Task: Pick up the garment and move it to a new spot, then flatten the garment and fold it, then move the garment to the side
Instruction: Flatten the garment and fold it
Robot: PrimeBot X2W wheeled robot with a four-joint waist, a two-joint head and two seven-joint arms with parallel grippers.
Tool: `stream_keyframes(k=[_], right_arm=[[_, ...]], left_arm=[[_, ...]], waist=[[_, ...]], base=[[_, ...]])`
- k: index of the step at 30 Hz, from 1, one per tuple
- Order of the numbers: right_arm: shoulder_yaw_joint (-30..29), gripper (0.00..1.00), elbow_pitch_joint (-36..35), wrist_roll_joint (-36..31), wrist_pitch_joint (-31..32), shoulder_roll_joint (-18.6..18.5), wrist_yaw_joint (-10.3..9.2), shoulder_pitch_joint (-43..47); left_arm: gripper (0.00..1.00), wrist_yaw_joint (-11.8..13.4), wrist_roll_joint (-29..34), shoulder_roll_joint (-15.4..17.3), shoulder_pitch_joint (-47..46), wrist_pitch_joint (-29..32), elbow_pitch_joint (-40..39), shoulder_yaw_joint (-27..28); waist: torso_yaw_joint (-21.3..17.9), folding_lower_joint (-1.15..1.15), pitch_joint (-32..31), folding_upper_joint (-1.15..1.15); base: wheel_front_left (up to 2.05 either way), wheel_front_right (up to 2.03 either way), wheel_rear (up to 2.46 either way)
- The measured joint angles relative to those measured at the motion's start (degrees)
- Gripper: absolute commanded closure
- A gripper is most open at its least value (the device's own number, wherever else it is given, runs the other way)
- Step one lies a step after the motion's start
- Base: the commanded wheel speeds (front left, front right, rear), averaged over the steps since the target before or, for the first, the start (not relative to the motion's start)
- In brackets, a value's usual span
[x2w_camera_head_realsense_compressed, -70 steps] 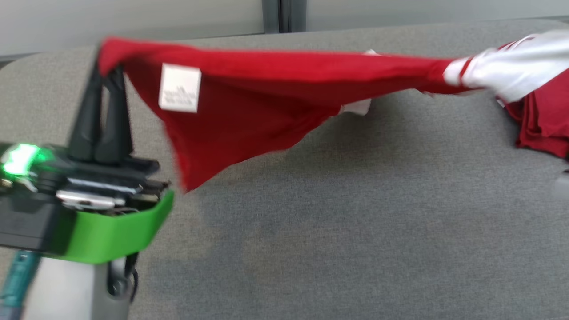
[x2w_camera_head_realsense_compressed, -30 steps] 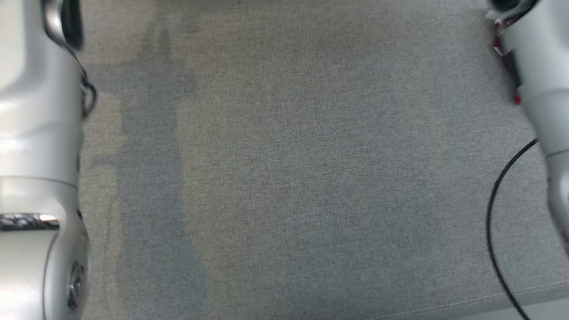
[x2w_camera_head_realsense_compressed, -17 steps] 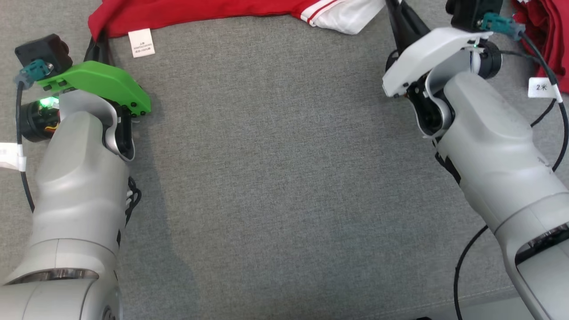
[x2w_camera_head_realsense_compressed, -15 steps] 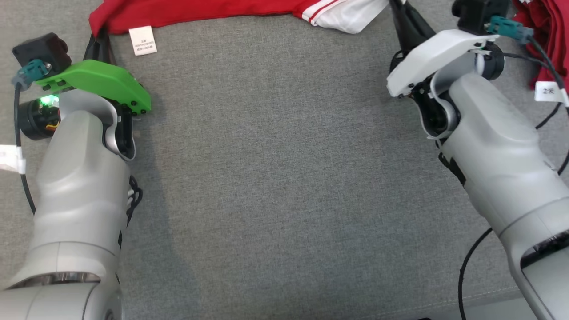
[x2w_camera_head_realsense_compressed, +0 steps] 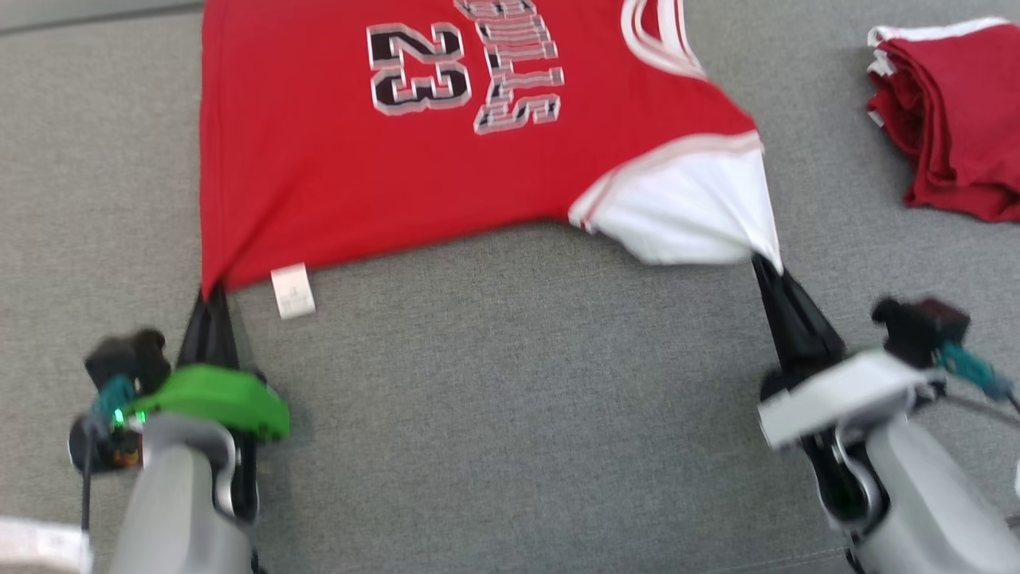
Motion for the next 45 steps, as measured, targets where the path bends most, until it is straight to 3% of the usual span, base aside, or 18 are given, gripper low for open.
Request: stream_keyframes(k=[4, 10, 14, 18, 24, 27, 29, 35, 36, 37, 38, 45], right_arm=[[-3.91, 1.00, -6.70, -2.12, 0.00, 0.29, 0.01, 11.39], [-9.46, 1.00, -17.92, -5.41, 3.18, 2.05, 0.01, 24.63], [-12.59, 1.00, -24.74, -7.21, 7.15, 3.81, 0.00, 28.77], [-14.63, 1.00, -27.78, -8.06, 9.82, 4.71, 0.00, 28.93], [-15.53, 1.00, -28.24, -8.04, 11.66, 4.93, 0.00, 23.15], [-15.29, 1.00, -24.71, -6.84, 12.69, 4.07, 0.00, 16.57], [-13.83, 1.00, -18.60, -4.66, 12.90, 2.26, 0.00, 8.10], [-9.68, 1.00, -7.92, -1.96, 11.51, -0.01, 0.00, -2.42], [-9.14, 1.00, -6.66, -1.57, 11.03, -0.18, -0.01, -3.36], [-8.51, 0.73, -5.31, -1.48, 10.06, -0.45, -0.01, -4.32], [-8.00, 0.00, -4.10, -1.24, 9.10, -0.73, 0.00, -5.17], [-5.67, 0.00, -2.09, -2.47, 0.81, -1.53, -0.01, -6.97]], left_arm=[[1.00, 0.43, 0.07, -0.30, 9.06, 1.16, -6.90, -0.32], [1.00, 2.63, -0.09, -0.19, 21.06, 11.46, -25.36, -1.15], [1.00, 3.74, -0.10, 0.36, 26.31, 19.18, -37.44, -1.86], [1.00, 4.89, -0.88, 0.34, 28.05, 26.35, -43.87, -2.63], [1.00, 5.45, -3.65, 1.29, 23.87, 35.63, -44.80, -2.53], [1.00, 5.12, -6.04, 1.75, 17.13, 39.77, -41.94, -2.48], [1.00, 4.52, -8.83, 2.59, 10.16, 43.53, -36.67, -2.04], [1.00, 3.24, -10.15, 3.71, 2.33, 44.43, -29.00, -2.10], [0.17, 2.86, -10.16, 3.71, 1.75, 43.85, -28.25, -2.22], [0.00, 2.32, -10.12, 3.77, 1.08, 42.48, -27.60, -2.45], [0.00, 2.29, -9.89, 3.74, 0.40, 40.65, -27.05, -2.43], [0.00, 1.78, -5.27, 2.31, -0.13, 21.89, -26.65, -3.00]], waist=[[0.53, 0.00, -2.77, 0.00], [1.72, 0.00, -6.01, 0.00], [2.28, 0.00, -6.44, 0.00], [2.23, 0.00, -5.77, 0.00], [2.30, 0.00, -3.23, 0.00], [2.51, 0.00, -0.91, 0.00], [2.61, 0.00, 1.58, 0.00], [2.64, 0.00, 4.73, 0.00], [2.65, 0.00, 5.02, 0.00], [2.68, 0.00, 5.33, 0.00], [2.74, 0.00, 5.61, 0.00], [3.22, 0.00, 5.69, 0.00]], base=[[0.00, 0.00, 0.00], [0.00, 0.00, 0.00], [0.00, 0.00, 0.00], [0.00, 0.00, 0.00], [0.00, 0.00, 0.00], [0.00, 0.00, 0.00], [0.00, 0.00, 0.00], [0.00, 0.00, 0.00], [0.00, 0.00, 0.00], [0.00, 0.00, 0.00], [0.00, 0.00, 0.00], [0.00, 0.00, 0.00]])
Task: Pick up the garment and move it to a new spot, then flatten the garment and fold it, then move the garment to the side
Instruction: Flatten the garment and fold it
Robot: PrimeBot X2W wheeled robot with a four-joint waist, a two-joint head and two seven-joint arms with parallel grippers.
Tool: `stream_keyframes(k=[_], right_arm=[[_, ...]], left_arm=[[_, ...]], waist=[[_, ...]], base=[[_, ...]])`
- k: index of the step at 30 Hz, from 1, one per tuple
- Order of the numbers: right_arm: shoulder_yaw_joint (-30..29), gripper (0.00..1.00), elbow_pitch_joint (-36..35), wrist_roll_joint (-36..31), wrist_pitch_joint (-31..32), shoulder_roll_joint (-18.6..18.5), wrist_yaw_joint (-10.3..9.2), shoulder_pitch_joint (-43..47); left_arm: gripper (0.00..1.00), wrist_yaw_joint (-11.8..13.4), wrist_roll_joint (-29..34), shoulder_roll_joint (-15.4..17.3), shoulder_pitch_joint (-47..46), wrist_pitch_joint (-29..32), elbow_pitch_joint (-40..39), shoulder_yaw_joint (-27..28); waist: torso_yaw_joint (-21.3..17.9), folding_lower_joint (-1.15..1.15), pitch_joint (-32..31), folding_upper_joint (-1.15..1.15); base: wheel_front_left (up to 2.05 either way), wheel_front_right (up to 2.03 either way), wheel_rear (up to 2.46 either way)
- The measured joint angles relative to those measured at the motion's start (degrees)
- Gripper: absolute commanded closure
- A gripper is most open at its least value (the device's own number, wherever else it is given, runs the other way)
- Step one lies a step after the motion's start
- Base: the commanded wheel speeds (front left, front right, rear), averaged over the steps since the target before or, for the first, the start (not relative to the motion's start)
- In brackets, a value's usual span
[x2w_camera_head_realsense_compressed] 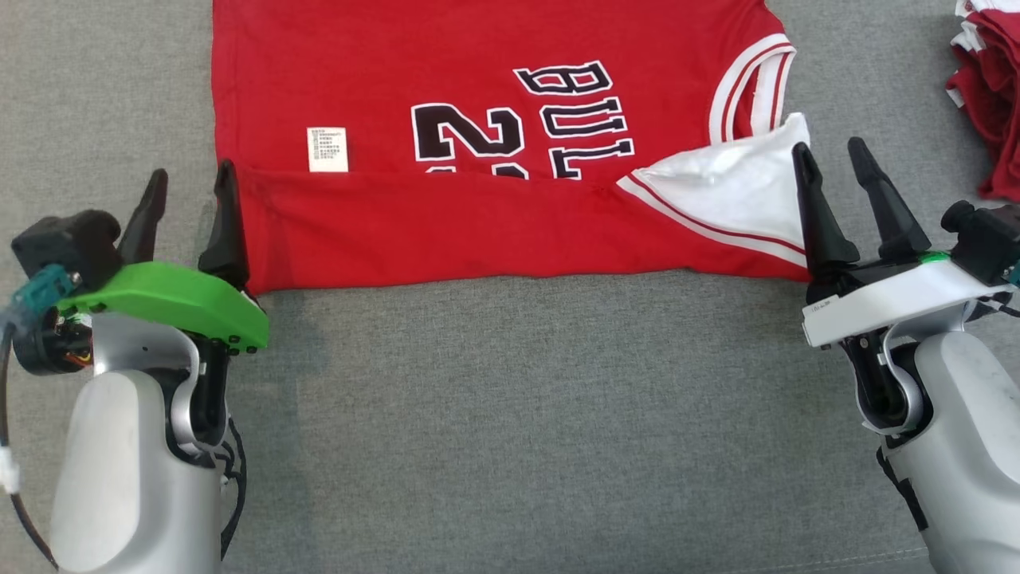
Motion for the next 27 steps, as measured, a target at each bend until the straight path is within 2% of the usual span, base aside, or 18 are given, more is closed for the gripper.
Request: stream_keyframes(k=[4, 6, 10, 16, 20, 25, 27], right_arm=[[-1.71, 0.00, -2.32, -6.12, -0.67, 0.00, 0.00, 1.68], [-3.96, 0.00, -5.48, -10.06, -0.81, 1.21, 0.00, 3.89], [-6.11, 0.00, -9.61, -14.63, -0.81, 3.56, 0.00, 9.06], [-7.34, 0.00, -12.94, -17.62, -0.81, 6.22, 0.01, 15.43], [-7.60, 0.00, -13.28, -17.83, -0.81, 6.67, 0.01, 16.85], [-7.77, 0.00, -12.34, -17.59, -0.81, 6.70, 0.01, 17.33], [-8.02, 0.00, -10.01, -17.02, -0.81, 6.45, 0.01, 17.33]], left_arm=[[0.00, 1.72, 4.28, -0.59, 2.46, -10.21, -0.97, -1.33], [0.00, 2.83, 5.78, -1.32, 4.95, -14.25, -1.18, -2.43], [0.00, 4.68, 8.89, -1.58, 9.27, -19.42, -1.60, -3.75], [0.00, 5.72, 10.14, -1.87, 15.23, -21.35, -1.07, -4.01], [0.00, 6.00, 10.12, -1.99, 15.84, -21.62, -0.30, -4.11], [0.00, 4.99, 9.84, -1.75, 15.39, -21.64, 2.56, -4.45], [0.00, 3.75, 8.81, -1.44, 13.58, -20.45, 5.67, -4.74]], waist=[[0.01, 0.00, -0.66, 0.00], [0.03, 0.00, -1.18, 0.00], [0.01, 0.00, -2.39, 0.00], [-0.10, 0.00, -4.63, 0.00], [-0.17, 0.00, -5.73, 0.00], [-0.08, 0.00, -6.02, 0.00], [0.02, 0.00, -5.63, 0.00]], base=[[0.00, 0.00, 0.00], [0.00, 0.00, 0.00], [0.00, 0.00, 0.00], [0.00, 0.00, 0.00], [0.00, 0.00, 0.00], [0.00, 0.00, 0.00], [0.00, 0.00, 0.00]])
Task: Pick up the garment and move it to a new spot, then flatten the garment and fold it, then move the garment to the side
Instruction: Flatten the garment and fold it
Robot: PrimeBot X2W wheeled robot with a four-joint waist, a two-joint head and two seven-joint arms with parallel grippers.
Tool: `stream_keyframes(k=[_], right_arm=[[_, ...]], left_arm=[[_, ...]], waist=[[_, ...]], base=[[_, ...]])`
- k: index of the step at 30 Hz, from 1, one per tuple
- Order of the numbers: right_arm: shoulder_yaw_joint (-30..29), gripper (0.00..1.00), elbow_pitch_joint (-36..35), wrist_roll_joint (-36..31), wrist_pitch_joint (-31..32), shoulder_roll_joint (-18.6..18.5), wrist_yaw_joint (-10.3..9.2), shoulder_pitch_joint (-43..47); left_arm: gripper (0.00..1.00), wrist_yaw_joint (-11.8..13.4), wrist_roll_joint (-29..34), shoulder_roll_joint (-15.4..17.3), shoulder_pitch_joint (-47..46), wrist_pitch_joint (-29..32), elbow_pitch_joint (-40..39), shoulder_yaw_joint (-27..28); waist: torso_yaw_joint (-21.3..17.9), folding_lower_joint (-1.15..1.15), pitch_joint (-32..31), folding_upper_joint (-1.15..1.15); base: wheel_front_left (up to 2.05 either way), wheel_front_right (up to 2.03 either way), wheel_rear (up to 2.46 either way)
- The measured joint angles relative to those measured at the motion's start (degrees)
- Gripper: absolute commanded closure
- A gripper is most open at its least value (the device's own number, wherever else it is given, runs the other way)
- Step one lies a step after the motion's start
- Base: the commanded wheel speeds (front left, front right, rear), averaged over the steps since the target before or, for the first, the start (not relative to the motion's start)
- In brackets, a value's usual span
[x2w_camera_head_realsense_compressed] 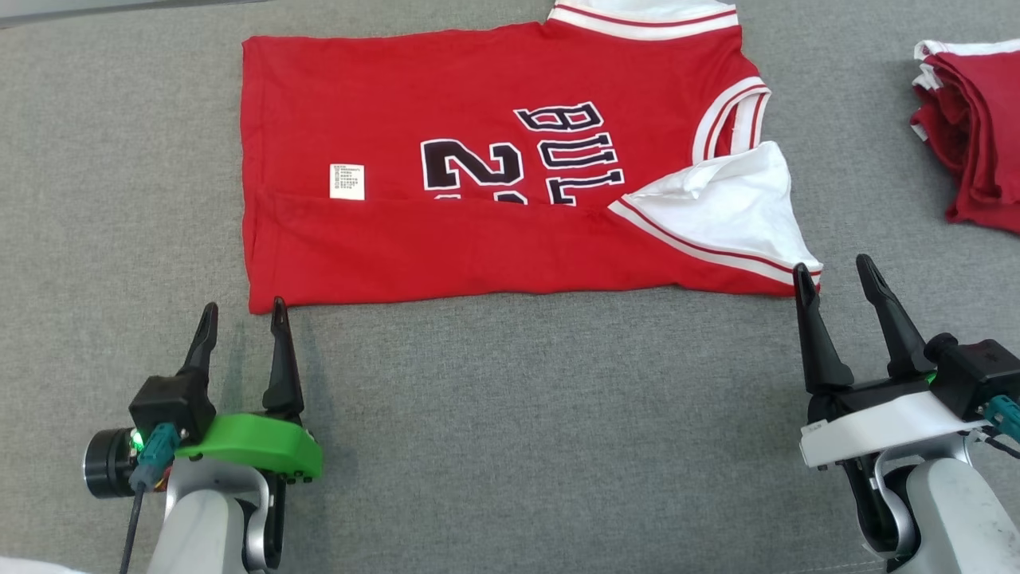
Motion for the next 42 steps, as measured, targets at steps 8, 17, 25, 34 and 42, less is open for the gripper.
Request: stream_keyframes(k=[8, 17, 25, 34, 42], right_arm=[[1.07, 0.00, 9.72, 2.10, -0.01, -1.21, 0.00, -4.96], [8.72, 1.00, 20.24, 9.13, 0.32, -3.12, 0.01, -12.91], [9.79, 1.00, 16.79, 12.66, 0.19, -5.42, 0.03, -10.98], [7.03, 1.00, 6.95, 12.30, 0.66, -5.26, 0.03, 3.15], [5.46, 1.00, 2.57, 12.12, 4.71, -2.93, 0.03, 14.94]], left_arm=[[0.00, -3.03, -3.52, 1.09, -8.26, 3.99, 10.13, 0.58], [1.00, -6.17, -9.36, 1.41, -13.96, 11.54, 15.64, 0.74], [1.00, -6.70, -10.67, 1.49, -10.73, 11.20, 10.18, -0.08], [1.00, -3.81, -10.85, 3.48, 2.17, 17.69, -2.66, 0.16], [1.00, -0.57, -12.62, 3.49, 16.08, 23.07, -10.63, 0.82]], waist=[[0.20, 0.00, 2.69, 0.00], [-0.02, 0.00, 4.82, 0.00], [0.40, 0.00, 3.65, 0.00], [0.53, 0.00, -0.22, 0.00], [-0.42, 0.00, -4.91, 0.00]], base=[[0.00, 0.00, 0.00], [0.00, 0.00, 0.00], [0.00, 0.00, 0.00], [0.00, 0.00, 0.00], [0.00, 0.00, 0.00]])
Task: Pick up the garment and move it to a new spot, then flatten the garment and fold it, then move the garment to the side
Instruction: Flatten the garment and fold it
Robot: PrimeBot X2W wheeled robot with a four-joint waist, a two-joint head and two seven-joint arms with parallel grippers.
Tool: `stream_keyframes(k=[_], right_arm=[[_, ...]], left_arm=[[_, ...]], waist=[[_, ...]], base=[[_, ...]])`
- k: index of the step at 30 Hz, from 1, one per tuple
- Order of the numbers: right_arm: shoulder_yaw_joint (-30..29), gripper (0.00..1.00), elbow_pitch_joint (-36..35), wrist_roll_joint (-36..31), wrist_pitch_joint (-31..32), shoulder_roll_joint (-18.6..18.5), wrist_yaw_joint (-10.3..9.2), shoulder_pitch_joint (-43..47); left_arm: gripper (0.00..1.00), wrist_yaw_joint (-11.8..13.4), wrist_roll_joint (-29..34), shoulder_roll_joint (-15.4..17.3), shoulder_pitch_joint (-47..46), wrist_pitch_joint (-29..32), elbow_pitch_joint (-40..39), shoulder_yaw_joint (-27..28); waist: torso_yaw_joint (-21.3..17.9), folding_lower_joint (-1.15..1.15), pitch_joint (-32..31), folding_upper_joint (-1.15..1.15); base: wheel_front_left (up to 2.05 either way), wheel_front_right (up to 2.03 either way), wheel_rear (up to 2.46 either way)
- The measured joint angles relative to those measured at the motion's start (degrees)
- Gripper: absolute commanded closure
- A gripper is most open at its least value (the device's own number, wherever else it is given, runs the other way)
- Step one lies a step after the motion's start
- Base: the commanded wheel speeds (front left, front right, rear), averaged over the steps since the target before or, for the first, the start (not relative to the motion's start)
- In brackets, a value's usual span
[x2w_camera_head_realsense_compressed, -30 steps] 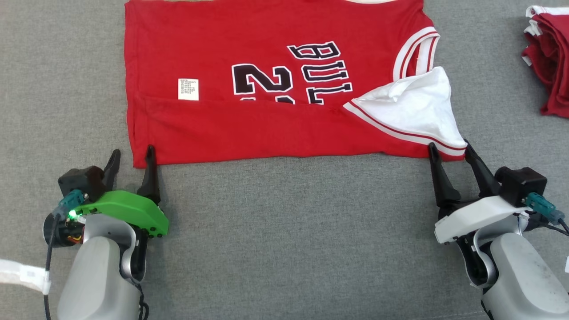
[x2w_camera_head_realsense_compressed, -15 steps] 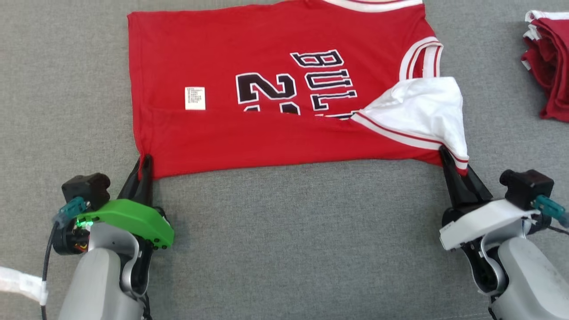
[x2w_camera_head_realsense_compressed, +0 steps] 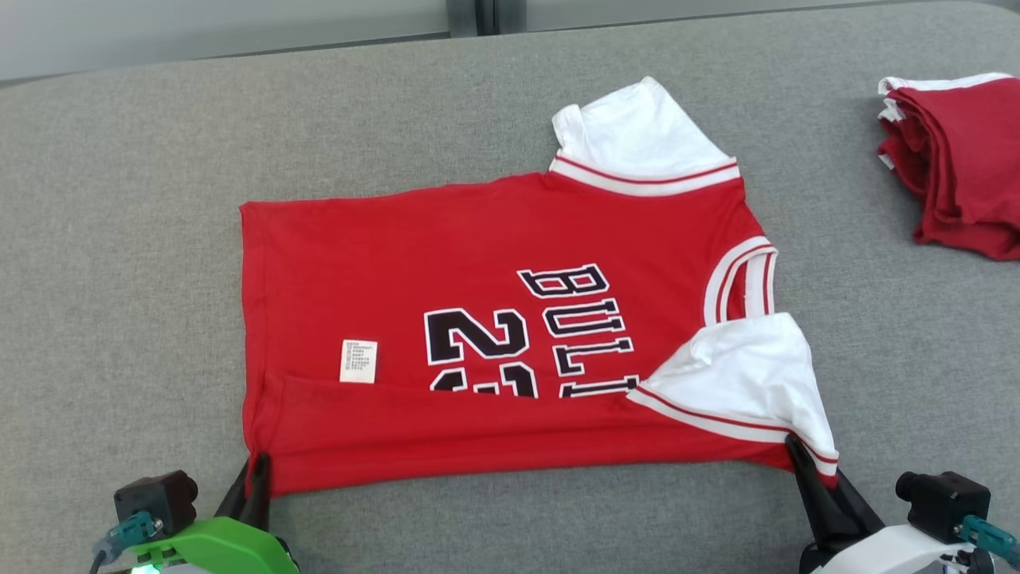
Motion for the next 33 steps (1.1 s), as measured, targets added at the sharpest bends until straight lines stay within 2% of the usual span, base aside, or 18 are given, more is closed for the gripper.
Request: stream_keyframes(k=[1, 2, 3, 6, 11, 14, 17, 28, 31, 33], right_arm=[[-0.27, 0.89, -0.12, 0.01, 0.44, 0.24, 0.00, 0.63], [-0.46, 0.53, -0.08, 0.08, 1.52, 0.44, 0.00, 0.98], [-0.58, 0.00, -0.25, 0.04, 1.68, 0.54, 0.00, 1.09], [-1.53, 0.00, -0.96, -1.21, 1.44, 0.42, -0.03, 1.02], [-5.42, 0.00, -4.59, -5.71, -1.34, 1.03, -0.04, -1.56], [-5.87, 0.00, -7.92, -8.31, -1.92, 1.92, -0.04, -4.71], [-5.61, 0.00, -10.31, -9.96, -1.90, 1.90, -0.04, -7.40], [-5.75, 0.00, -13.73, -11.61, -0.10, 1.92, -0.04, -11.31], [-6.56, 0.00, -14.26, -11.70, 0.11, 2.07, -0.04, -11.73], [-6.73, 0.00, -14.62, -11.73, 0.14, 2.20, -0.04, -12.35]], left_arm=[[0.57, 0.19, 0.05, -0.07, 0.36, -0.54, -0.18, 0.00], [0.00, 0.24, 0.45, -0.05, 0.71, -0.76, -0.13, -0.29], [0.00, 0.25, 0.62, -0.18, 0.74, -1.00, 0.04, -0.63], [0.00, 1.09, 1.74, -0.69, 0.51, -3.74, 0.16, -1.00], [0.00, 3.33, 6.15, -1.27, -1.53, -12.76, -1.02, -1.26], [0.00, 5.04, 8.75, -1.52, -4.09, -17.30, -2.66, -1.51], [0.00, 5.64, 10.09, -1.59, -5.83, -19.31, -4.09, -1.88], [0.00, 7.06, 11.98, -0.67, -8.83, -18.86, -5.98, -2.54], [0.00, 6.86, 12.14, -0.24, -11.01, -17.57, -5.17, -2.99], [0.00, 5.79, 11.91, 0.13, -13.55, -16.44, -3.64, -3.42]], waist=[[-0.09, 0.00, -0.43, 0.00], [-0.21, 0.00, -0.95, 0.00], [-0.31, 0.00, -1.39, 0.00], [-0.54, 0.00, -2.35, 0.00], [-0.94, 0.00, -2.70, 0.00], [-0.96, 0.00, -2.84, 0.00], [-1.04, 0.00, -2.84, 0.00], [-0.73, 0.00, -1.59, 0.00], [-0.77, 0.00, -0.45, 0.00], [-0.81, 0.00, 0.53, 0.00]], base=[[0.00, 0.00, 0.00], [0.00, 0.00, 0.00], [0.00, 0.00, 0.00], [0.00, 0.00, 0.00], [0.00, 0.00, 0.00], [0.00, 0.00, 0.00], [0.00, 0.00, 0.00], [0.00, 0.00, 0.00], [0.00, 0.00, 0.00], [0.00, 0.00, 0.00]])
